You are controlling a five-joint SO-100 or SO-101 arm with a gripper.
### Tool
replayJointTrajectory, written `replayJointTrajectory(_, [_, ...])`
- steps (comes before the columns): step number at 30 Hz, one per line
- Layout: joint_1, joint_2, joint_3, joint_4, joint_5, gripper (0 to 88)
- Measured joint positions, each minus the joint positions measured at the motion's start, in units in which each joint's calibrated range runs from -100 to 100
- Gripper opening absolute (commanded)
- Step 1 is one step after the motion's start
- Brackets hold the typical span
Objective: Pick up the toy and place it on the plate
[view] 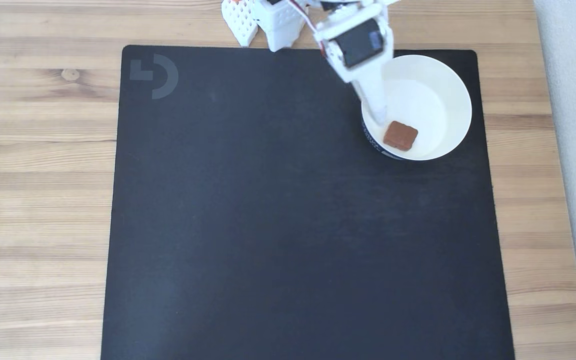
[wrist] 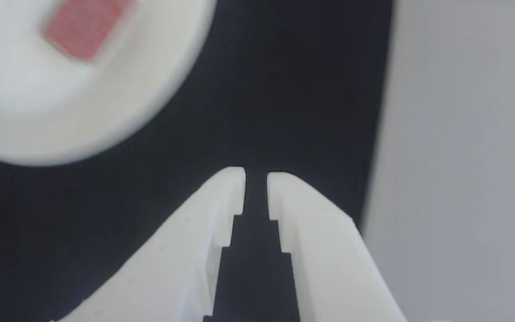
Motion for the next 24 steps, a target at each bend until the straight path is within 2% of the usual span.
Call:
replayJointTrajectory(2, [10.2, -4.7, 0.8, 0.0, 0.0, 2.1])
replayJointTrajectory(5, [16.6, -8.4, 4.3, 0.1, 0.0, 2.0])
replayJointTrajectory(6, [23.3, -11.5, 7.1, 0.1, 0.2, 2.0])
replayJointTrajectory(10, [28.3, -18.2, 13.9, 0.1, 3.4, 2.1])
replayJointTrajectory(14, [28.6, -26.7, 23.6, 0.1, 6.7, 2.1])
replayJointTrajectory(18, [29.9, -33.3, 31.4, 0.7, 7.0, 2.2])
replayJointTrajectory(24, [30.2, -35.6, 31.7, 8.8, 9.4, 2.4])
